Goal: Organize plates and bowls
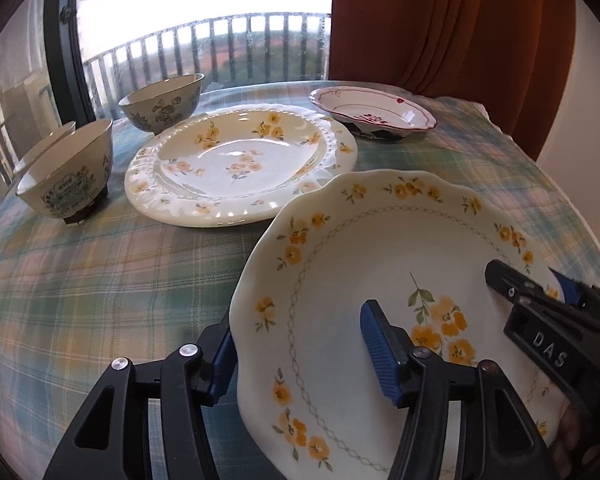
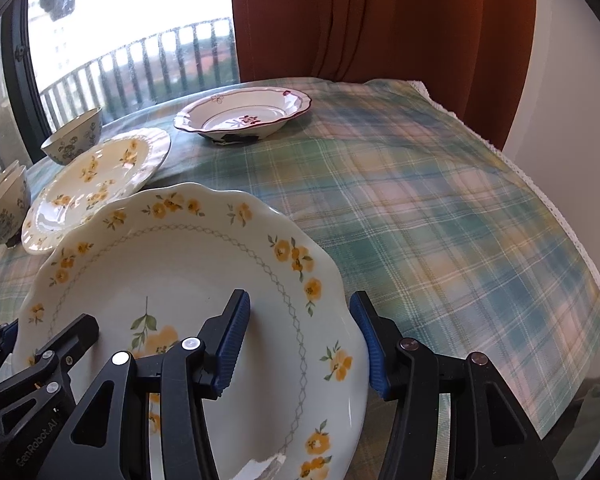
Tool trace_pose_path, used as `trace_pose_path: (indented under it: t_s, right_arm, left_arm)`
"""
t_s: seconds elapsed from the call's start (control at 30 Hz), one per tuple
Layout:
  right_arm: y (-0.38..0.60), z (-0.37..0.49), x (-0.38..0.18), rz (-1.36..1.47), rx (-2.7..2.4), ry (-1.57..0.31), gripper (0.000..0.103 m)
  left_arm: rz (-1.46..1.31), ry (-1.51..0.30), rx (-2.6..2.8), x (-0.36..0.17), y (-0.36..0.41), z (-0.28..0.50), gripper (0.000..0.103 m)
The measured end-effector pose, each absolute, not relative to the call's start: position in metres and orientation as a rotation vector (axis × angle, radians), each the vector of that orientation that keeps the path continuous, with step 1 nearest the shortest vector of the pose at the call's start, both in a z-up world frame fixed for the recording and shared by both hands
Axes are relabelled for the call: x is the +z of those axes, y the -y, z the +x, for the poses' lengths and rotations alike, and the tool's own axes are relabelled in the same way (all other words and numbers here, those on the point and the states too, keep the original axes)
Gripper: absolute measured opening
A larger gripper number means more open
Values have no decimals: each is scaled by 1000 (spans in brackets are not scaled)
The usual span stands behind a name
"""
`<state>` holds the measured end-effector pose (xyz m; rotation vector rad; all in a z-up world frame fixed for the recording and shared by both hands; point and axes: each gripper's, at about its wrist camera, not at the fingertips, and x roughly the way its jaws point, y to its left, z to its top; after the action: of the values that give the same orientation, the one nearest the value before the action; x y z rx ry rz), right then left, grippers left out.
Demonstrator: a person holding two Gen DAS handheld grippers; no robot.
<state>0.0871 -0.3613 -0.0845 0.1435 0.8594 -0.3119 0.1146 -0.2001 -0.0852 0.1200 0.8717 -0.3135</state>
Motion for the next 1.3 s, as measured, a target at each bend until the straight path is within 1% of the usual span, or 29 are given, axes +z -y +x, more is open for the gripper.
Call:
trace_pose_path:
  t_s: [0.07,0.13,0.17,0.23,0.43,0.7,0.97,1.1,1.3]
  right_arm:
    - [362,84,-83,164,-320,-872,57]
    - [362,80,-80,185,-332,-874,57]
    - [361,78,-78,181,-337,-869,57]
    - [355,74,-72,156,-354,-864,57]
    - [341,62,-53,145,-359,-847,61]
    - [310,49,-17,134,-334,-774,71]
    - [290,54,13,106,-328,-735,73]
    - [286,63,27,117,-292,-706,73]
    - [283,92,32,113,-273,-708,74]
  left_arm:
    - [148,-859,-315,-83,203,110,67]
    - [145,-845,-320,-78,200,107,74]
    - [142,-833,-319,-75,198,106,76]
    - [141,-813,-313,-68,194,103,83]
    - [135,-771,-339,-45,179,94,94]
    - [114,-706,-347,-9,154,89,98]
    - [97,-676,-337,16,137,97,99]
    - [101,-636,-314,28,132,107,102]
    - [85,-650,-294,27,128,137,103]
